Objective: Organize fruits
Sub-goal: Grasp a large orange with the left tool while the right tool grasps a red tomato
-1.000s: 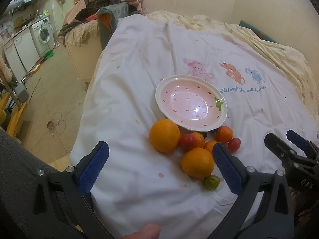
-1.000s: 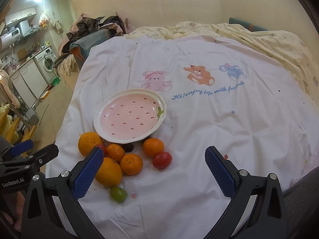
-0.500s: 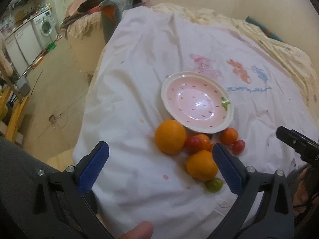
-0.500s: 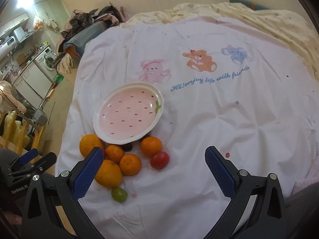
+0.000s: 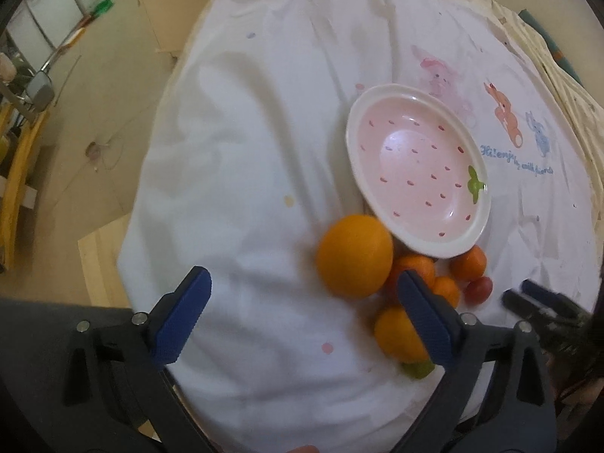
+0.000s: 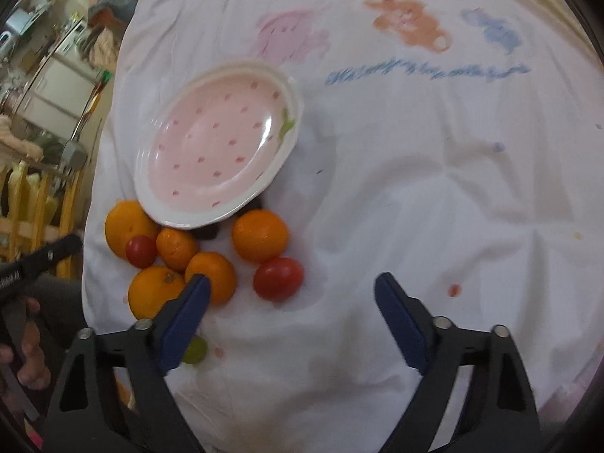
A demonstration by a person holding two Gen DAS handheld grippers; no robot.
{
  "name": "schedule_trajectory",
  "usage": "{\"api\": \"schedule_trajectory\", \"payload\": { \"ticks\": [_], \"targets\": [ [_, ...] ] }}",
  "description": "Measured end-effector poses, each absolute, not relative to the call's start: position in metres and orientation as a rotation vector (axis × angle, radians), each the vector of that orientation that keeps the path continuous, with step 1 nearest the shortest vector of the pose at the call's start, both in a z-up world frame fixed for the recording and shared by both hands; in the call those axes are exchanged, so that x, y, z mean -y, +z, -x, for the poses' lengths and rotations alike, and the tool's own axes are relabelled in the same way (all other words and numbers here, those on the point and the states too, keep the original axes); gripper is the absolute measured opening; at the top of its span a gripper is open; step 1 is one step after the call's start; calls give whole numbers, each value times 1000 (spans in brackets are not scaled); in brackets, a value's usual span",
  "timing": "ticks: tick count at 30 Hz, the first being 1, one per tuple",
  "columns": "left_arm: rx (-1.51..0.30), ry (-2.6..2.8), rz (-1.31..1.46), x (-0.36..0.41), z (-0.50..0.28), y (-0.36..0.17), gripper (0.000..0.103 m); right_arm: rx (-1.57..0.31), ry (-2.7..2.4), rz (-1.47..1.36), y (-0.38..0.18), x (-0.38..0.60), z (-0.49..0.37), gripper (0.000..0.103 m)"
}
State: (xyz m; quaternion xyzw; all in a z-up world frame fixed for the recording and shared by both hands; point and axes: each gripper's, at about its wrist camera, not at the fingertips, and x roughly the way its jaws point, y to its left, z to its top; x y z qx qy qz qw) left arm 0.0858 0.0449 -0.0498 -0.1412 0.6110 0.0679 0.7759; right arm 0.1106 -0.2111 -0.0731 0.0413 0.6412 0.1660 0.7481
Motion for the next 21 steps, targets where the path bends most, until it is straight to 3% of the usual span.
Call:
{"api": "schedule_trajectory", "payload": {
  "ticks": [3,7,15,19,21],
  "targets": [
    [-1363,138,324,-43,-101,-58,97,-1432,388,-65,-84,202,-114,75],
    [-1419,125,346,-37,-113,-76,85,-1455,407,-75,-94,199,-115,70],
    [-1475,87,421,-32,-120,-102,83,-1476,420,-54,-106,194,-119,65],
    [-1476,43,476,-31,-121,-104,57,-1459,422,-5,-108,183,-119,59],
    [-1468,39,458,-28,-120,-102,56,-1455,430,17,-109,180,-118,51]
  ]
}}
